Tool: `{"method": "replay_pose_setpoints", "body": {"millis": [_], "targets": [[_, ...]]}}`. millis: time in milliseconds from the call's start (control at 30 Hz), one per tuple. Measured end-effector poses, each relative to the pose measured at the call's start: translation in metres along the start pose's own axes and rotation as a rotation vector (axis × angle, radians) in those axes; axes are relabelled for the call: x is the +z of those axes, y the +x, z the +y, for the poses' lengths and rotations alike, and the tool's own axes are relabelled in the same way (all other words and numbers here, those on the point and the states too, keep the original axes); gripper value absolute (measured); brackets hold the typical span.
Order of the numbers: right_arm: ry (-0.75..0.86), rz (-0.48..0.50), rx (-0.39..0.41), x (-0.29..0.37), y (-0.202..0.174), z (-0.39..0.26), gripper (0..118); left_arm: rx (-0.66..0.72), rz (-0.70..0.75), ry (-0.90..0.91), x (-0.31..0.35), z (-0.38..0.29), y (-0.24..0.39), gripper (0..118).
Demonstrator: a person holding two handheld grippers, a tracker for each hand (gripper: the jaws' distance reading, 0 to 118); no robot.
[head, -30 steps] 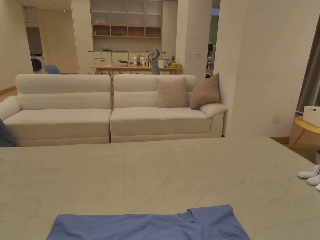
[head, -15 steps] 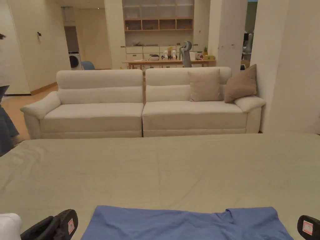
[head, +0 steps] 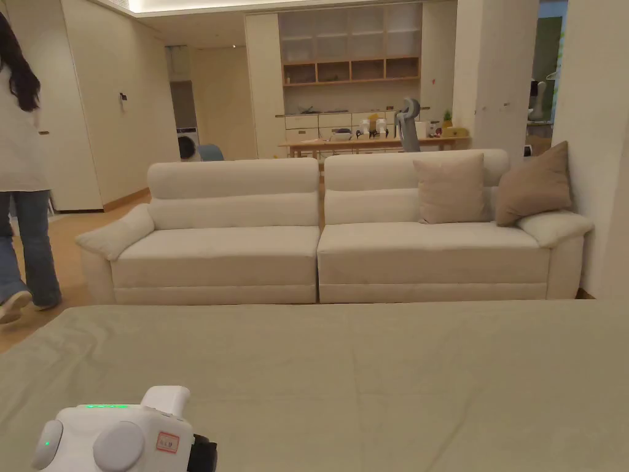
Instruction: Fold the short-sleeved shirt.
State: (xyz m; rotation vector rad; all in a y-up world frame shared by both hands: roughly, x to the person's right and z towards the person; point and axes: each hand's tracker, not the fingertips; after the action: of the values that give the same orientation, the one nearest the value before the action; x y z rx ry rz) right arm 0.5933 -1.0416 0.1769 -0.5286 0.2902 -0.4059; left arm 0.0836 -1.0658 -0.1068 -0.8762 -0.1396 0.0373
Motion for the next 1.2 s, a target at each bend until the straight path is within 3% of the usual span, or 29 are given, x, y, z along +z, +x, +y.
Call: {"method": "replay_pose_setpoints", "body": {"millis": [33,67,233,333,400,467,567,600,633,667,700,733,833,900,1000,1033,1067,1100,1133,1167,1200], "targets": [[-0.016,-0.001,-0.004,-0.006,0.003,0.0,0,0.017,0.002,-0.033,-0.019,0.004,-0.007,95],[-0.031,-0.001,-0.008,-0.012,0.005,-0.001,0,0.047,-0.013,-0.09,-0.038,0.002,-0.009,118],[-0.091,-0.006,-0.003,-0.03,0.011,-0.004,0,-0.016,0.043,-0.167,-0.102,-0.008,-0.017,116],[-0.109,-0.019,0.008,-0.034,0.019,-0.009,0,-0.015,0.062,-0.349,-0.146,-0.024,-0.027,118],[-0.113,-0.023,0.013,-0.035,0.02,-0.01,0,-0.082,0.033,-0.156,-0.132,-0.022,-0.025,118],[-0.094,-0.027,-0.002,-0.034,0.021,-0.01,0,-0.009,0.044,-0.186,-0.134,-0.024,-0.021,118],[0.004,-0.019,-0.053,-0.022,0.028,-0.009,0,-0.043,0.097,-0.182,-0.124,-0.03,-0.002,115],[0.051,-0.028,-0.053,-0.015,0.028,-0.005,0,-0.06,0.08,-0.135,-0.115,-0.031,-0.005,107],[0.097,-0.027,-0.06,-0.008,0.03,0.0,0,-0.074,0.081,-0.097,-0.106,-0.033,-0.001,90],[0.142,-0.027,-0.074,-0.001,0.033,0.002,0,-0.069,0.064,-0.073,-0.097,-0.034,0.003,61],[0.188,-0.023,-0.094,0.006,0.036,0.009,0,-0.074,0.073,-0.08,-0.094,-0.035,0.007,13],[0.229,-0.018,-0.109,0.012,0.039,0.016,0,-0.07,0.066,-0.093,-0.089,-0.035,0.01,4],[0.406,0.068,-0.142,0.027,0.053,0.044,0,-0.109,0.008,-0.069,-0.07,-0.034,0.02,3],[0.373,0.042,-0.15,0.014,0.068,0.073,0,-0.123,0.052,-0.029,-0.054,-0.033,0.022,3],[-0.139,0.011,-0.224,-0.053,0.117,0.117,0,-0.097,-0.002,0.005,-0.03,-0.027,0.022,3],[-0.172,-0.118,-0.163,-0.072,0.124,0.116,0,-0.098,0.0,0.015,-0.023,-0.027,0.023,3],[-0.178,-0.26,-0.052,-0.092,0.139,0.118,0,-0.099,-0.002,0.021,-0.017,-0.027,0.024,3],[-0.19,-0.31,0.043,-0.109,0.145,0.12,2,-0.101,-0.009,0.023,-0.012,-0.027,0.024,3],[-0.239,-0.316,0.096,-0.129,0.153,0.126,21,-0.104,-0.016,0.021,0.003,-0.032,0.04,3],[-0.295,-0.321,0.094,-0.146,0.161,0.131,60,-0.11,-0.02,0.016,0.007,-0.034,0.044,3],[-0.412,-0.33,0.042,-0.171,0.172,0.131,113,-0.118,-0.022,0.009,0.011,-0.036,0.048,3]]}}
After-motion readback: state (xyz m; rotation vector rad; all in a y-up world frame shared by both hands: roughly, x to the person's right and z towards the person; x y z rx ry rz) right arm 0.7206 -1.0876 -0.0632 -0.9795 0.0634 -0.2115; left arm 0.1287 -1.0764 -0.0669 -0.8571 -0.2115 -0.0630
